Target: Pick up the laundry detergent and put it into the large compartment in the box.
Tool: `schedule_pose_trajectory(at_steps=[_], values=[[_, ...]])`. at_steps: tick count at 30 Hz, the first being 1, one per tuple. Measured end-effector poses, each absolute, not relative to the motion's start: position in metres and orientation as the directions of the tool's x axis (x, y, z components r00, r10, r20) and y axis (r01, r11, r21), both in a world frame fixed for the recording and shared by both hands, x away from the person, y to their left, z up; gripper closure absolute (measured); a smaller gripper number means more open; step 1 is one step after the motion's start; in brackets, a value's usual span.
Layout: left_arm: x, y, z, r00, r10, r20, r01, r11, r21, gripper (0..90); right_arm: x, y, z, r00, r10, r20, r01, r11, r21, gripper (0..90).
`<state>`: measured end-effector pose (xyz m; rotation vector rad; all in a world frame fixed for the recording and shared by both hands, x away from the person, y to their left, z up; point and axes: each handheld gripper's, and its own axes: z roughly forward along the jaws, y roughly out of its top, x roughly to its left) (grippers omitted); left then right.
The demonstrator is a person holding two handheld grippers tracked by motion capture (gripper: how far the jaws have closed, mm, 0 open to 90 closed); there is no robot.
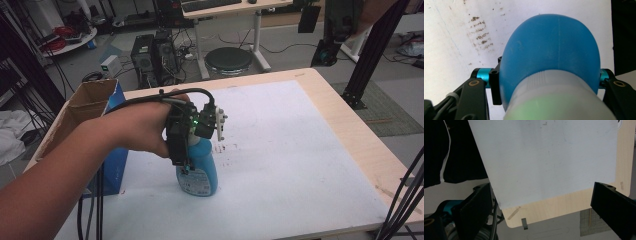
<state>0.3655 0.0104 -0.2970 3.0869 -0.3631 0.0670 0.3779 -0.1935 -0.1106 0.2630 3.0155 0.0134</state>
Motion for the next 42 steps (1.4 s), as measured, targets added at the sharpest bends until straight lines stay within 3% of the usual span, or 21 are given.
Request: schedule_pose_trajectory(at_steps=[7,19,27,33,40,42], values=[[0.365,0.012,-0.296,0.973,-0.229,0.042,-0.230,-0.973,0.031,38.5,0.380,-0.194,-0.114,-0.979,0.175,-0.109,0.174,0.985,0.016,3.1],[0.363,0.028,-0.246,0.998,-0.062,0.001,-0.062,-0.996,0.061,38.4,0.382,-0.193,-0.116,-0.980,0.171,-0.105,0.171,0.985,0.013,3.1],[0.367,0.057,-0.198,0.996,0.083,-0.030,0.085,-0.995,0.052,38.4,0.385,-0.190,-0.120,-0.982,0.163,-0.100,0.162,0.987,0.016,3.1],[0.366,0.085,-0.161,0.985,0.170,0.002,0.170,-0.982,0.086,38.5,0.387,-0.184,-0.124,-0.984,0.149,-0.096,0.148,0.989,0.013,3.1],[0.372,0.111,-0.132,0.948,0.317,0.017,0.315,-0.946,0.072,38.5,0.389,-0.174,-0.127,-0.987,0.125,-0.097,0.125,0.992,0.008,3.1],[0.379,0.129,-0.119,0.908,0.418,0.018,0.415,-0.906,0.082,38.5,0.389,-0.172,-0.127,-0.989,0.116,-0.096,0.116,0.993,0.006,3.1]])
